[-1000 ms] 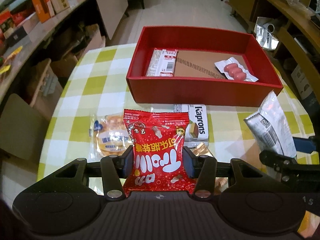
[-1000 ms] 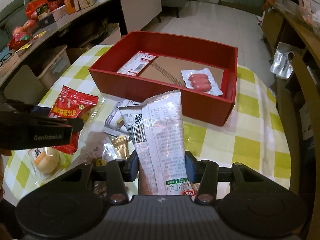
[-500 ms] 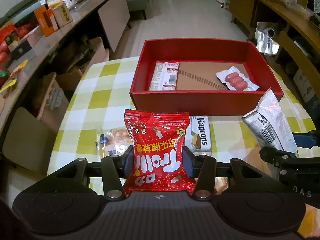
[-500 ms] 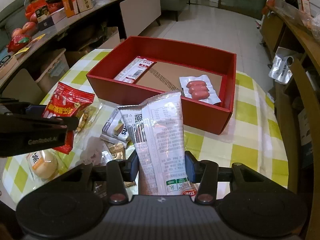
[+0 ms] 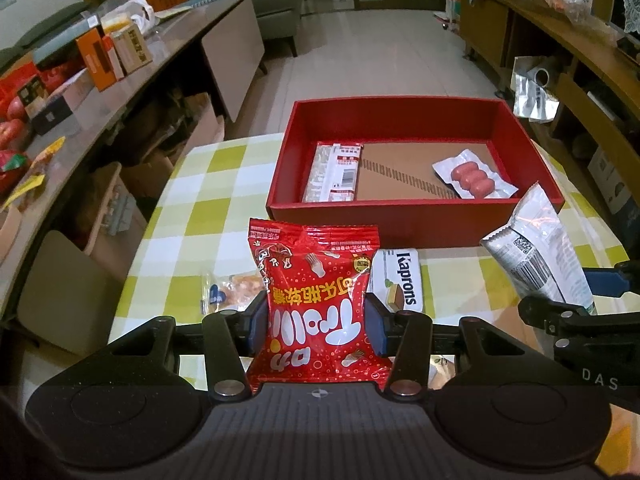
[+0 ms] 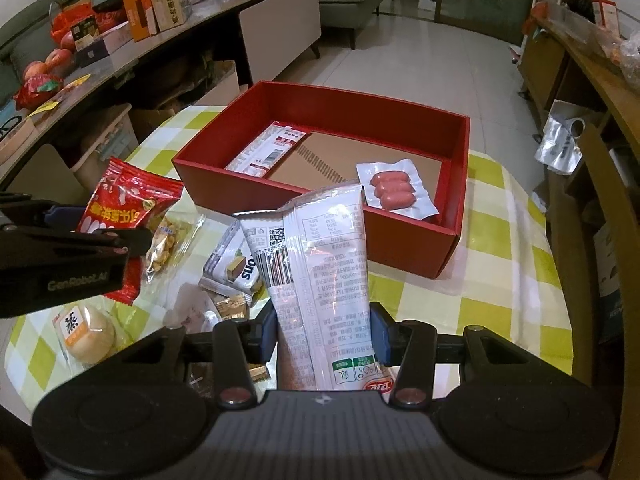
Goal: Organize snacks
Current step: 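Lift both held bags and carry them over the red box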
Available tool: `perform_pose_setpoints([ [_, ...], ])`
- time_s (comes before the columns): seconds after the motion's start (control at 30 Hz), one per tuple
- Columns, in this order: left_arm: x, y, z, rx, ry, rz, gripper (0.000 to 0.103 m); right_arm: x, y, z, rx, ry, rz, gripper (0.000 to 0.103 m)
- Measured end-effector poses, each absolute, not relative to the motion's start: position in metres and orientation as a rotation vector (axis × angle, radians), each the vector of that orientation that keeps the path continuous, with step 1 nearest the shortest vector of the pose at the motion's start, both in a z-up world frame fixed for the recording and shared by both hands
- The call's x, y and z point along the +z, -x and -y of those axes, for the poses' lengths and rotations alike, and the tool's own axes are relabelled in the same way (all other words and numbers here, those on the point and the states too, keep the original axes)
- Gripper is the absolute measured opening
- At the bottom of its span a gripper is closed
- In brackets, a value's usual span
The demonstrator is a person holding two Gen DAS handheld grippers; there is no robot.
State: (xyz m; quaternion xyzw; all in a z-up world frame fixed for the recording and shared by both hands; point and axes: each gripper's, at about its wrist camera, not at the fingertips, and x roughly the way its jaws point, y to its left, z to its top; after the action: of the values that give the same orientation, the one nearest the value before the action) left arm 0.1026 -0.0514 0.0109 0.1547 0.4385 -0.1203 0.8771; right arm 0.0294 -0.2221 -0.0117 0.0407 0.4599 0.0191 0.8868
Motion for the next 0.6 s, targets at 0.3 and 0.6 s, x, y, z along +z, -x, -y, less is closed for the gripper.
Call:
perform_pose_setpoints([
  [0.3, 0.02, -0.108, 0.053, -0.248, -0.308, -0.882, 0.056, -0.003, -0.037, 0.226, 0.026, -0.092, -0.927, 0.056],
  [0.6, 0.034, -0.133, 0.065, -0.248, -0.259, -0.848, 0.056, 0.01, -0.063, 0.238, -0.014, -0.12, -0.878, 0.056],
])
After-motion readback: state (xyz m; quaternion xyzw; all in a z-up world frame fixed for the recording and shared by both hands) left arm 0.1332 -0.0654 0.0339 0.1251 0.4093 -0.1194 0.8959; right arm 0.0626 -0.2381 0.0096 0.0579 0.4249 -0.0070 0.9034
